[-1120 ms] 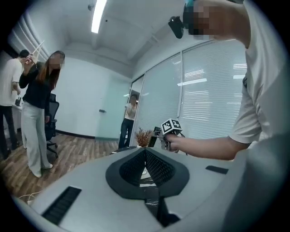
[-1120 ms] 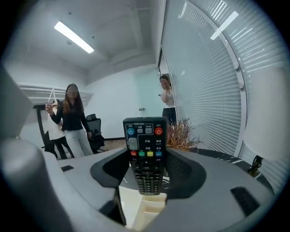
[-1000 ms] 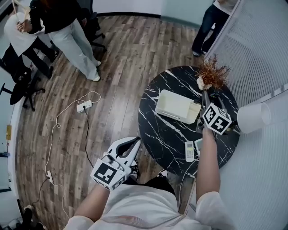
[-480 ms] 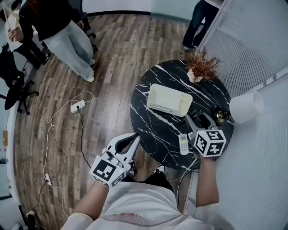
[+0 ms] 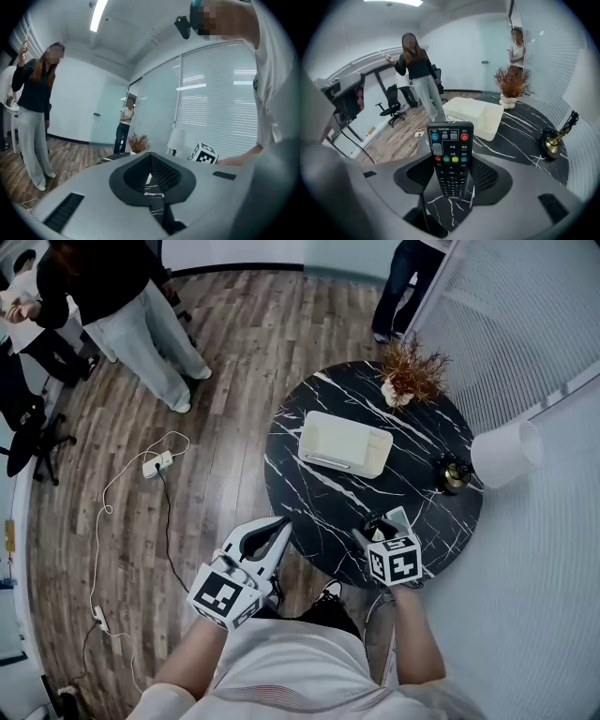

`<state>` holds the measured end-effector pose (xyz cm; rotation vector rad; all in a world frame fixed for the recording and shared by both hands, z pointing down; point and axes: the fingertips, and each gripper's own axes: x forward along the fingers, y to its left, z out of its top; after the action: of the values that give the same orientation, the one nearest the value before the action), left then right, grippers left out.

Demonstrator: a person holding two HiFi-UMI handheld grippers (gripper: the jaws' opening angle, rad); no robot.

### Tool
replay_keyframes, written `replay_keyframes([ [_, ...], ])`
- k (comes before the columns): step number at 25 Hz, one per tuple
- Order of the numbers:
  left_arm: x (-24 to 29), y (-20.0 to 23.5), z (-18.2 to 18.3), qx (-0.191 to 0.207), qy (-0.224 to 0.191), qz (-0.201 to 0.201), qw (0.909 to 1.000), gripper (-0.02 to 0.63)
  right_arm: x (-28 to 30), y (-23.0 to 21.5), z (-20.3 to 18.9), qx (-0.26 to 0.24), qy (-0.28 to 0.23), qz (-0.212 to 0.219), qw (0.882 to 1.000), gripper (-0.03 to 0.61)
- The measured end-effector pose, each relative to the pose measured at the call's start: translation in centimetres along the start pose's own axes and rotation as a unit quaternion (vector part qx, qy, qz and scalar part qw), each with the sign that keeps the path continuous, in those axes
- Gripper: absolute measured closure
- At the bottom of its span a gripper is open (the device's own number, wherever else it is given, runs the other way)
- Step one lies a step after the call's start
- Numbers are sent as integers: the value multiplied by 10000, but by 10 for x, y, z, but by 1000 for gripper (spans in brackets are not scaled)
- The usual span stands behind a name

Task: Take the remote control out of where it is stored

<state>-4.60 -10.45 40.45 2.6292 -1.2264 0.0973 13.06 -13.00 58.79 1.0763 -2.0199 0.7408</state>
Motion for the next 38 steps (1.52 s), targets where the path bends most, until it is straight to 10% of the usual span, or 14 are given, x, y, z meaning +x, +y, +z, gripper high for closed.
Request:
replay_keyframes([
  [23, -15, 18, -9, -127, 0, 198, 9997, 604, 129, 9, -20, -988, 1035, -340, 9891, 336],
  [38, -9, 20, -10, -155, 22, 162, 9997, 604, 135, 10, -24, -1415, 743, -498, 9859, 351],
])
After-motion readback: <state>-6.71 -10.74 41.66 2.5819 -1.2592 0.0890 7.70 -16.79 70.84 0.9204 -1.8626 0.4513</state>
